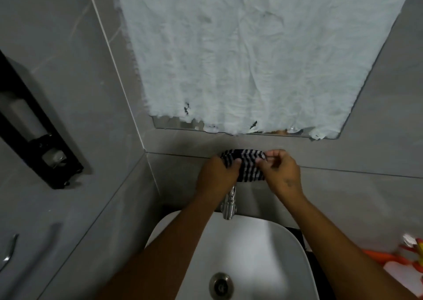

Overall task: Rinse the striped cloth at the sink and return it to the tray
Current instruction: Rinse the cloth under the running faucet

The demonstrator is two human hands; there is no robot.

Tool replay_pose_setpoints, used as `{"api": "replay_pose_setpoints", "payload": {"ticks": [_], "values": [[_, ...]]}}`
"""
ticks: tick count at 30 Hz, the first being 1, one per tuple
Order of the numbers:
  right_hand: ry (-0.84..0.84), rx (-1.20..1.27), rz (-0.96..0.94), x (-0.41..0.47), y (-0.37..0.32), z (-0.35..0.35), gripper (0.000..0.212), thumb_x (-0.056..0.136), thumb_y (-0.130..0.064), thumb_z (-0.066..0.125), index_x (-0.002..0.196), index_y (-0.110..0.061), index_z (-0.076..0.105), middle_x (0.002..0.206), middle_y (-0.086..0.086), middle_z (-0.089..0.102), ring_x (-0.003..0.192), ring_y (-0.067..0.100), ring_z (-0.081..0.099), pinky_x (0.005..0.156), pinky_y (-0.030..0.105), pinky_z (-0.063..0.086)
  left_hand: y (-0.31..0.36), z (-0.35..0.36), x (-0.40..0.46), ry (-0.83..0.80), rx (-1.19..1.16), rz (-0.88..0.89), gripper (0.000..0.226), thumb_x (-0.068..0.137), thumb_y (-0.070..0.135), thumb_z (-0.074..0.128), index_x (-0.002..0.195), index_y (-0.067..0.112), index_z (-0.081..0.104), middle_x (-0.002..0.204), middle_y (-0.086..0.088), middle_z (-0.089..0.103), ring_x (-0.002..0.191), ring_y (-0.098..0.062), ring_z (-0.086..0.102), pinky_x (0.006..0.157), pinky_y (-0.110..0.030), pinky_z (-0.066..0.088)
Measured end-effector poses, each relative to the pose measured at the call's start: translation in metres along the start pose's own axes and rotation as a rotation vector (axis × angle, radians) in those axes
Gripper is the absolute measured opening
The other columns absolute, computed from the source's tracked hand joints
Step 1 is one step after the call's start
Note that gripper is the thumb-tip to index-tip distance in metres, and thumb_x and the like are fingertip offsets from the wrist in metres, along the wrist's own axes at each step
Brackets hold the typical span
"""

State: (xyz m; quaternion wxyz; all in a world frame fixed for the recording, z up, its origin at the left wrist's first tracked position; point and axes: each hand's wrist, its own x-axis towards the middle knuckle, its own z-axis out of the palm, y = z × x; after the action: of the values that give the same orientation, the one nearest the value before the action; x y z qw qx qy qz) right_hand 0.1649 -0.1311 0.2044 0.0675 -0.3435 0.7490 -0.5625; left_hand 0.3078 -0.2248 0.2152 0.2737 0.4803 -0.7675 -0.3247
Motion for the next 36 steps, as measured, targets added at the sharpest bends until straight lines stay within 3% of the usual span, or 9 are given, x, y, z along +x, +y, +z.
{"api": "replay_pose_setpoints", "payload": {"ticks": [3, 7, 9, 12, 14, 16, 20, 26, 36], "values": [[0.178, -0.682, -0.598, 0.003, 0.025, -0.016, 0.030, 0.093, -0.029, 0.056, 0.122, -0.021, 0.055, 0.136, 0.009, 0.049, 0.129, 0.030, 0.043, 0.105, 0.043, 0.038, 0.008, 0.016, 0.007, -0.186, -0.279, -0.170, 0.049, 0.076, 0.044, 0.074, 0.111, 0.010, 0.072, 0.102, -0.009, 0.076, 0.088, -0.027, 0.073, 0.077, -0.035, 0.061], [0.127, -0.972, -0.773, 0.020, 0.069, -0.024, 0.059, 0.096, -0.030, 0.048, 0.149, -0.010, 0.032, 0.161, 0.016, 0.022, 0.151, 0.033, 0.009, 0.122, 0.052, 0.012, -0.001, 0.015, 0.020, -0.535, -0.897, -0.583, 0.041, 0.080, 0.026, 0.074, 0.109, -0.004, 0.072, 0.096, -0.021, 0.076, 0.076, -0.030, 0.074, 0.065, -0.035, 0.062], [0.162, -1.042, -0.815, 0.027, 0.084, -0.017, 0.068, 0.095, -0.040, 0.048, 0.152, -0.010, 0.025, 0.162, 0.016, 0.017, 0.152, 0.032, -0.002, 0.122, 0.054, 0.007, 0.003, 0.020, 0.022, -0.423, -0.612, -0.436, 0.030, 0.080, 0.035, 0.072, 0.096, 0.010, 0.077, 0.090, -0.013, 0.077, 0.062, -0.014, 0.073, 0.052, -0.022, 0.057], [0.239, -1.060, -0.874, 0.039, 0.097, -0.008, 0.078, 0.093, -0.049, 0.045, 0.154, -0.011, 0.013, 0.165, 0.013, -0.004, 0.151, 0.032, -0.010, 0.121, 0.055, -0.001, 0.031, 0.035, 0.021, -0.220, 0.357, -0.076, 0.030, 0.085, 0.040, 0.063, 0.099, 0.015, 0.071, 0.112, -0.012, 0.072, 0.097, -0.024, 0.071, 0.078, -0.038, 0.059], [0.278, -1.042, -0.900, 0.045, 0.103, -0.002, 0.082, 0.092, -0.051, 0.046, 0.154, -0.012, 0.009, 0.164, 0.009, -0.014, 0.151, 0.032, -0.012, 0.121, 0.054, -0.004, 0.039, 0.035, 0.022, -0.273, 0.403, -0.059, 0.024, 0.086, 0.034, 0.062, 0.087, 0.012, 0.070, 0.105, -0.012, 0.073, 0.097, -0.031, 0.069, 0.072, -0.038, 0.053], [0.296, -1.026, -0.914, 0.047, 0.106, 0.000, 0.083, 0.091, -0.051, 0.046, 0.154, -0.013, 0.009, 0.164, 0.008, -0.015, 0.151, 0.031, -0.012, 0.121, 0.054, -0.005, 0.032, 0.022, 0.036, -0.339, 0.122, -0.207, 0.019, 0.077, 0.032, 0.070, 0.070, 0.015, 0.066, 0.081, -0.008, 0.072, 0.085, -0.028, 0.071, 0.069, -0.033, 0.052], [0.312, -1.009, -0.908, 0.048, 0.106, 0.002, 0.079, 0.091, -0.052, 0.044, 0.152, -0.012, 0.016, 0.164, 0.009, -0.010, 0.151, 0.030, -0.013, 0.121, 0.053, -0.006, 0.002, 0.000, 0.039, -0.774, -0.816, -0.655, 0.048, 0.080, 0.030, 0.072, 0.117, -0.001, 0.067, 0.103, -0.015, 0.072, 0.101, -0.032, 0.065, 0.109, -0.046, 0.044], [0.297, -0.989, -0.911, 0.048, 0.104, 0.001, 0.081, 0.092, -0.051, 0.043, 0.154, -0.014, 0.008, 0.164, 0.008, -0.012, 0.150, 0.028, -0.016, 0.121, 0.053, -0.008, 0.023, 0.037, 0.005, -0.299, 0.518, -0.101, 0.056, 0.094, 0.031, 0.056, 0.143, 0.010, 0.042, 0.150, -0.012, 0.046, 0.134, -0.028, 0.046, 0.114, -0.042, 0.034], [0.317, -0.980, -0.920, 0.047, 0.103, 0.004, 0.084, 0.088, -0.050, 0.051, 0.153, -0.012, 0.013, 0.164, 0.005, -0.017, 0.151, 0.029, -0.016, 0.120, 0.054, -0.005, -0.043, 0.026, -0.092, -0.015, -0.706, -0.166, 0.041, 0.058, 0.041, 0.082, 0.097, 0.030, 0.074, 0.093, 0.009, 0.080, 0.091, -0.009, 0.074, 0.070, -0.018, 0.058]]}}
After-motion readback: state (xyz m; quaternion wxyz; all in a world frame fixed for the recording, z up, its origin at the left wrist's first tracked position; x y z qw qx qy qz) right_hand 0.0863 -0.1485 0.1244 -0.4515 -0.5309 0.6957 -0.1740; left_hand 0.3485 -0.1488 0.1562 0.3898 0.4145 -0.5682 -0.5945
